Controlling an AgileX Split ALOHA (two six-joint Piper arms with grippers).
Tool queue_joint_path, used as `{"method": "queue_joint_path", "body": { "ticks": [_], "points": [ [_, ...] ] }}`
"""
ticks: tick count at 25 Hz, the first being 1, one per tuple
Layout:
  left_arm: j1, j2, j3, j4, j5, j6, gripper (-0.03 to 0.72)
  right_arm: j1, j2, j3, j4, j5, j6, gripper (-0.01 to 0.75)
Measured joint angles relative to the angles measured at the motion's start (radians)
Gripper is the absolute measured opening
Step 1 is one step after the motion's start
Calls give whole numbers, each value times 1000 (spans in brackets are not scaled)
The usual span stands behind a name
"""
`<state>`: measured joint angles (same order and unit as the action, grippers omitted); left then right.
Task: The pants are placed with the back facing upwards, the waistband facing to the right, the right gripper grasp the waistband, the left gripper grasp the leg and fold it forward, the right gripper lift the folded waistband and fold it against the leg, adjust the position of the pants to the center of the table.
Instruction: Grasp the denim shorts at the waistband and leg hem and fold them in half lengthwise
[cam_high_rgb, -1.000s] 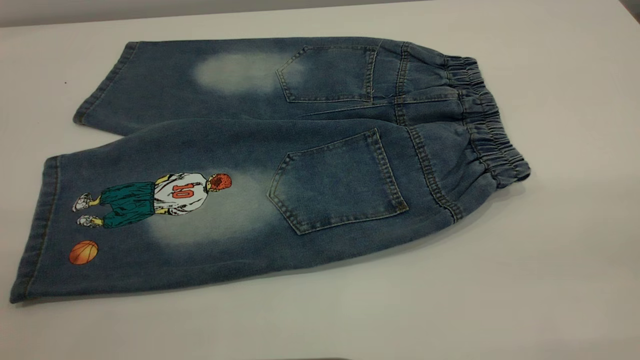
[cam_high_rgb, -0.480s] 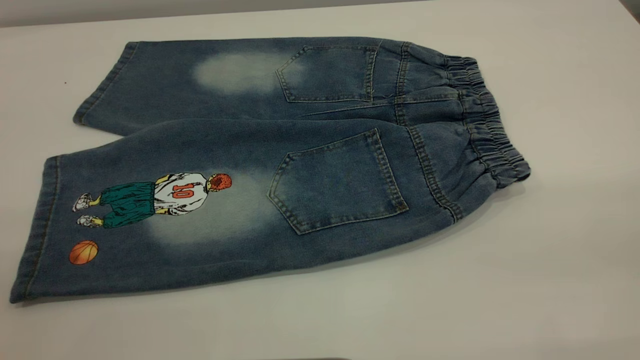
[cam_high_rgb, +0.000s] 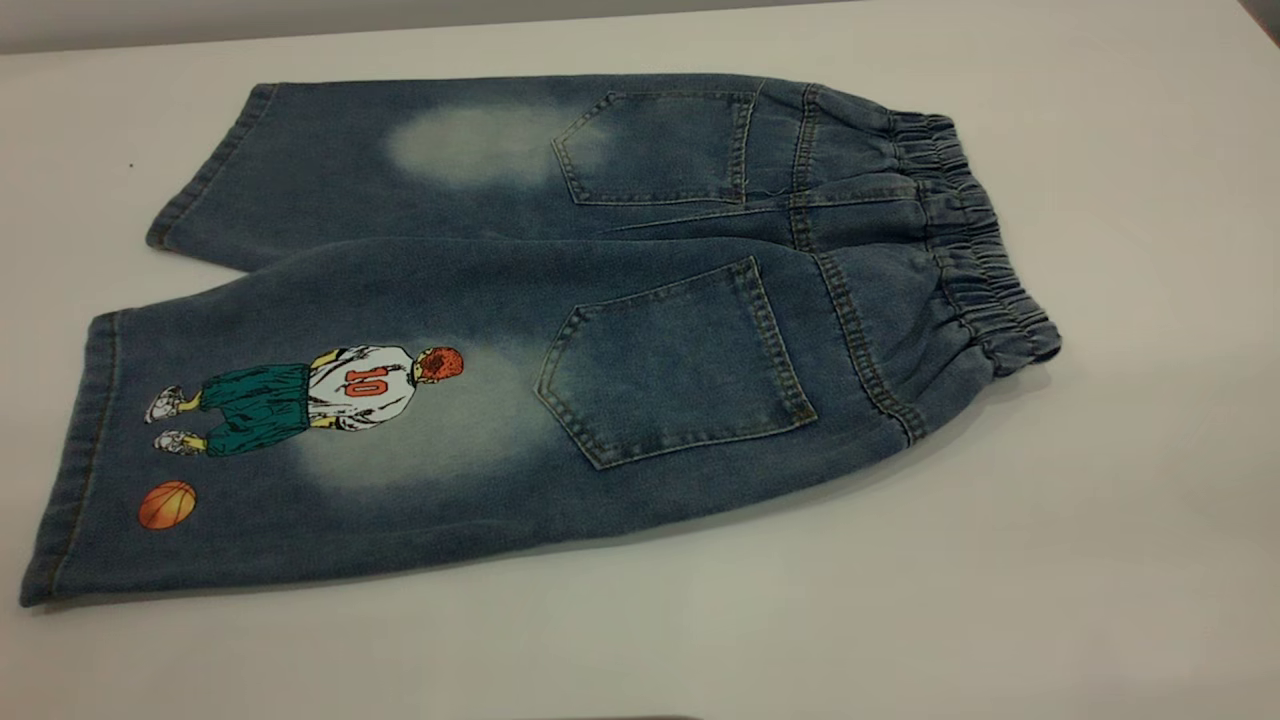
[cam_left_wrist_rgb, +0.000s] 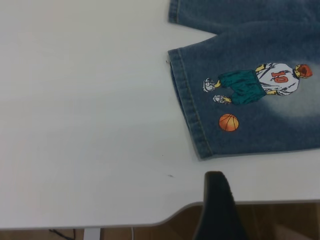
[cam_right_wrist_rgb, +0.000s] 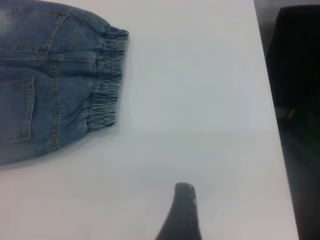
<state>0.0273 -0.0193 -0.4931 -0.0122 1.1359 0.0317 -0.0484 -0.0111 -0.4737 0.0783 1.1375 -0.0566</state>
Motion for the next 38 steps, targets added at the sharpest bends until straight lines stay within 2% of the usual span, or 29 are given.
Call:
{"method": "queue_joint_path", "body": {
  "ticks": [23,28,32,34,38],
  "points": [
    [0,0,0,0,0,0,441,0,0,0,0,0,2,563],
    [0,19,0,18,0,-7,441,0,13,-3,0,-9,65,563],
    [0,154,-8,26,-35,-32,441,0,106,-19,17,-124,126,563],
    [0,249,-22,25,-94,-43,441,0,187,-21,58,-203,135,563],
    [0,433,-46,-8,-231,-46,441,0,396,-21,188,-275,104,563]
  ]
}}
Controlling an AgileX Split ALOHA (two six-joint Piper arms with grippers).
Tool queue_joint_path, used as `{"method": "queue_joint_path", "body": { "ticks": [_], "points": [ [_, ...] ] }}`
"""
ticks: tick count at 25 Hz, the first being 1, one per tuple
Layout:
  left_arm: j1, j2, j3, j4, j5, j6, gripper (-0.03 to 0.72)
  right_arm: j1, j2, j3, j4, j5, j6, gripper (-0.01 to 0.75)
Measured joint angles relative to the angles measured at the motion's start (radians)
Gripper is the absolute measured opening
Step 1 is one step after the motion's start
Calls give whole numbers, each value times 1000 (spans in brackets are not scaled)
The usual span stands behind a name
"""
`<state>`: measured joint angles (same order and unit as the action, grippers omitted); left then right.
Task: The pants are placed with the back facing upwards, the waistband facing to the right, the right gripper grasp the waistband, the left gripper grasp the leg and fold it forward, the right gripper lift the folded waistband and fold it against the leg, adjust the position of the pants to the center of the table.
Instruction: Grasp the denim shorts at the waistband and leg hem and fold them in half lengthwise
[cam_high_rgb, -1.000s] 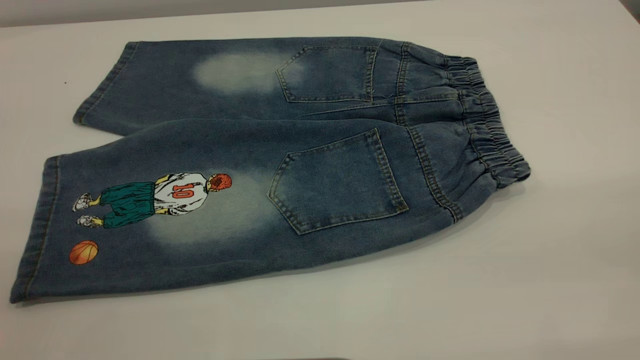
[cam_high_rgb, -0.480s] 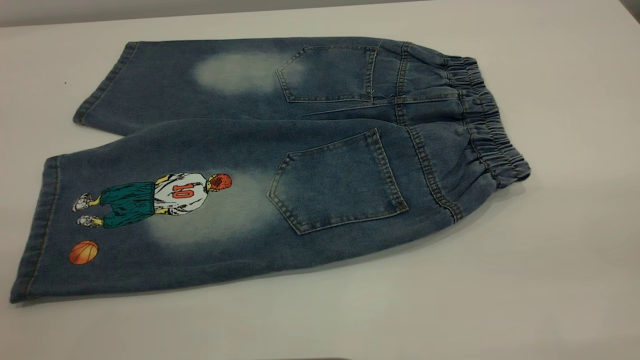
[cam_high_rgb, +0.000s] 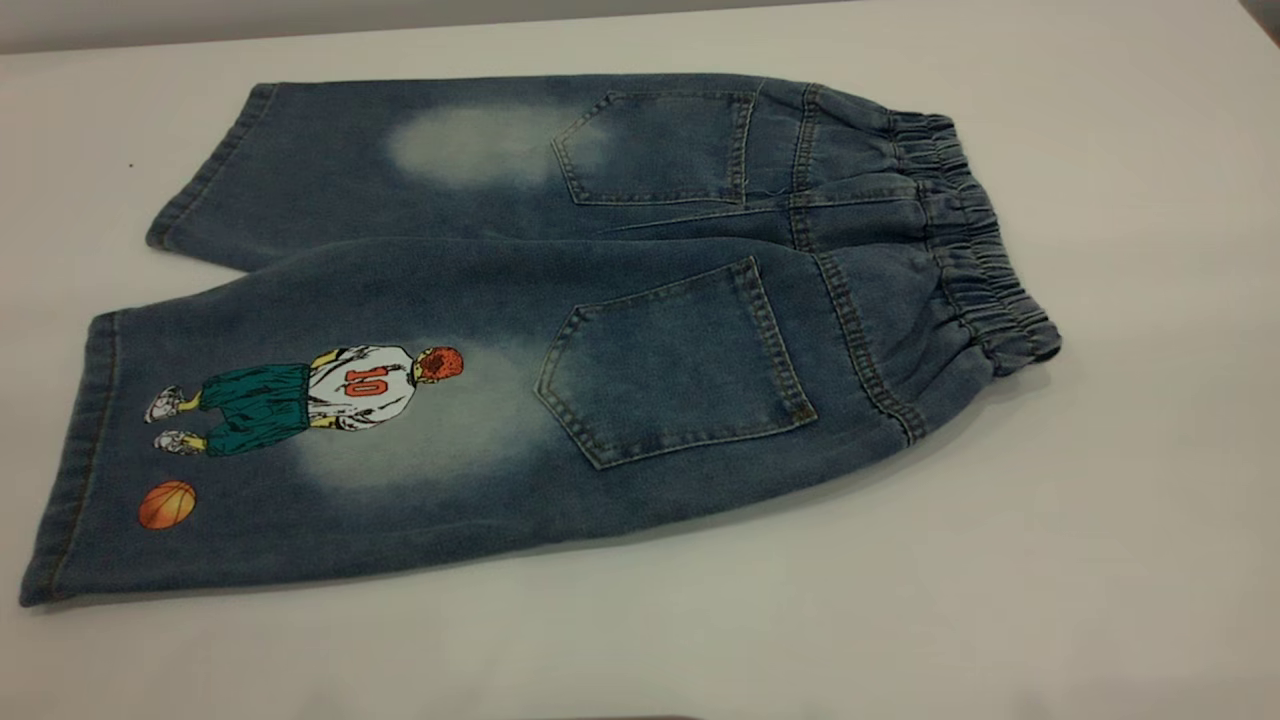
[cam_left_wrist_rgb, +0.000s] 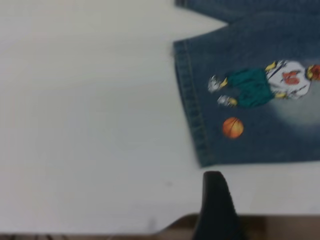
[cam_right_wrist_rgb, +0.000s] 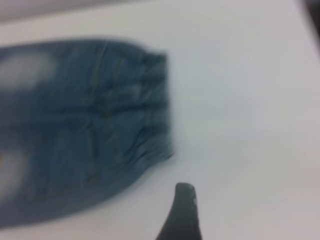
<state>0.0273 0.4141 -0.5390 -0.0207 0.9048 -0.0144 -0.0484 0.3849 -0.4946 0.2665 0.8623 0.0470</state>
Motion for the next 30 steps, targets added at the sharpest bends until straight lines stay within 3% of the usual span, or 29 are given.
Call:
{"method": "queue_joint_path", "body": {
  "ticks": [12,21,30],
  "points": [
    [0,369,-7,-237,-290,41,441,0,613,0,632,-137,-543,563],
    [0,476,-7,-389,-386,232,441,0,1014,-2,1070,-180,-990,563],
    [0,558,-7,-416,-429,272,441,0,1358,-11,1400,-204,-1320,563]
  ]
}}
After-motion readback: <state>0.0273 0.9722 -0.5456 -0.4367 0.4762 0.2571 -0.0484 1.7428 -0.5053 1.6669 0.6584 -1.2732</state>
